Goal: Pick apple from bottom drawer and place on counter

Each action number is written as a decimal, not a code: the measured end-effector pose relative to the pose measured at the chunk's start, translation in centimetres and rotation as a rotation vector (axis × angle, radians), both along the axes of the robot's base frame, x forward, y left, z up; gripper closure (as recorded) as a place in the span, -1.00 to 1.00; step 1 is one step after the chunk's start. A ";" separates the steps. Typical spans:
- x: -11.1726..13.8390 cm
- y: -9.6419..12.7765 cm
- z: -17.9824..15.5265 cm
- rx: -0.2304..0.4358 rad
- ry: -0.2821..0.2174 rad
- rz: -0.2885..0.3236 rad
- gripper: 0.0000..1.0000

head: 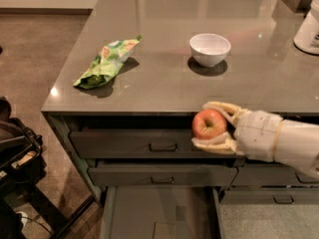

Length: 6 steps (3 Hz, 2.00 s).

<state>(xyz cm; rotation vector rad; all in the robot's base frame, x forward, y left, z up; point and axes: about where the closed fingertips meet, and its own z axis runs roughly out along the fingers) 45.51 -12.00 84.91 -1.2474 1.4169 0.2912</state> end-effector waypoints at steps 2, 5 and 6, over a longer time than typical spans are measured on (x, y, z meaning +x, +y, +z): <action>1.2 -0.5 1.7 0.035 -0.031 -0.003 1.00; 15.4 0.0 3.1 0.133 0.001 0.176 1.00; 18.2 2.8 6.2 0.158 -0.050 0.218 0.67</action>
Offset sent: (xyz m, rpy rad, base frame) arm 0.0260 -0.0134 0.0302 0.0861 -0.0592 -0.0107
